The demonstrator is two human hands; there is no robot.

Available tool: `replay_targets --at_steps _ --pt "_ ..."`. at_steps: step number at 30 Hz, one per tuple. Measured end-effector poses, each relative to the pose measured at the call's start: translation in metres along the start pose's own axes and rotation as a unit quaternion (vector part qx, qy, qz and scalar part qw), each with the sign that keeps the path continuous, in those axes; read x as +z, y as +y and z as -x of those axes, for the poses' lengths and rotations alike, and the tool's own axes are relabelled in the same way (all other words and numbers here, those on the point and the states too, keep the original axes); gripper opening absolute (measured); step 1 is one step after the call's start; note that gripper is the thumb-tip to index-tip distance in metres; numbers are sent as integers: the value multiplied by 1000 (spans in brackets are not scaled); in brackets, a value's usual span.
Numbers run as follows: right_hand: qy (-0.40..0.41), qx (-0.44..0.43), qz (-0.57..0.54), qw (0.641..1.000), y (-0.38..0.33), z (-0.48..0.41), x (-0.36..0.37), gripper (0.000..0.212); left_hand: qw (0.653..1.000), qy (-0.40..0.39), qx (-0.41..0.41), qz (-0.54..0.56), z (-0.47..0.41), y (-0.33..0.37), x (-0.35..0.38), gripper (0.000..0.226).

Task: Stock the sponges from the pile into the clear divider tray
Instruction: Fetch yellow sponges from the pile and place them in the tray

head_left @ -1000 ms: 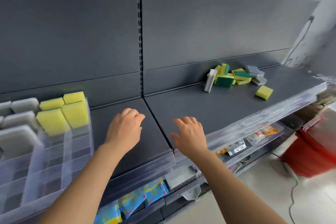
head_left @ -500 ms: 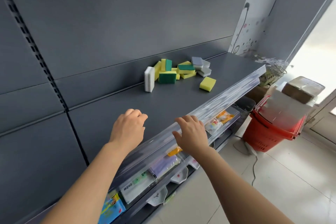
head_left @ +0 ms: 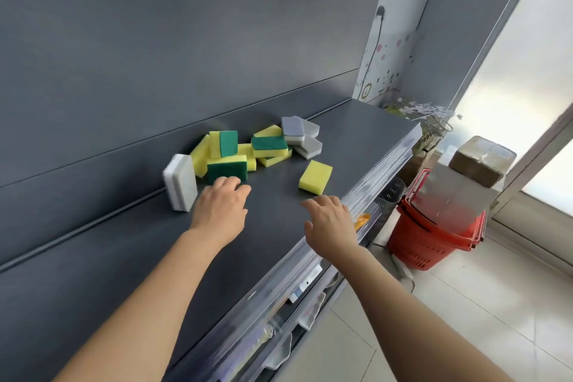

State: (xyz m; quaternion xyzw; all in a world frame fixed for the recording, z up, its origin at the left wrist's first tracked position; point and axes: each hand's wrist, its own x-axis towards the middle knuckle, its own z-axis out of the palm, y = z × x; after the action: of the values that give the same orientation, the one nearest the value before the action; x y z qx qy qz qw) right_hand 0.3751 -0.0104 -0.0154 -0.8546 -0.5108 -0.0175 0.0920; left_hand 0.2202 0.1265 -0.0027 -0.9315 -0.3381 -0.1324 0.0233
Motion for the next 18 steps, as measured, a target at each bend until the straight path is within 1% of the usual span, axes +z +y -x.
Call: replay_targets --at_steps 4,6,9,10,12,14,16,17,18 --pt "-13 9 22 1000 19 -51 1 50 1000 -1 -12 -17 -55 -7 18 47" --pt "-36 4 33 999 27 -69 2 54 999 -5 -24 -22 -74 -10 26 49" --pt "-82 -20 45 995 36 -92 7 64 998 -21 -52 -41 -91 -12 36 64" --pt "-98 -26 47 994 39 -98 9 67 997 -21 -56 -52 -95 -12 39 66" --pt "-119 -38 62 990 41 -109 12 71 996 -12 -61 -63 -100 -13 43 59" --pt "-129 -53 83 987 42 -119 13 72 994 -14 -78 -71 -102 -12 42 42" --pt "-138 -64 87 984 41 -128 12 67 990 -42 -104 -88 -102 -8 39 21" --pt "-146 -67 79 984 40 -133 11 62 988 -56 -115 -91 -101 -6 38 17" --pt "-154 -68 67 983 38 -137 9 57 986 -66 -126 -86 -99 -3 38 19"
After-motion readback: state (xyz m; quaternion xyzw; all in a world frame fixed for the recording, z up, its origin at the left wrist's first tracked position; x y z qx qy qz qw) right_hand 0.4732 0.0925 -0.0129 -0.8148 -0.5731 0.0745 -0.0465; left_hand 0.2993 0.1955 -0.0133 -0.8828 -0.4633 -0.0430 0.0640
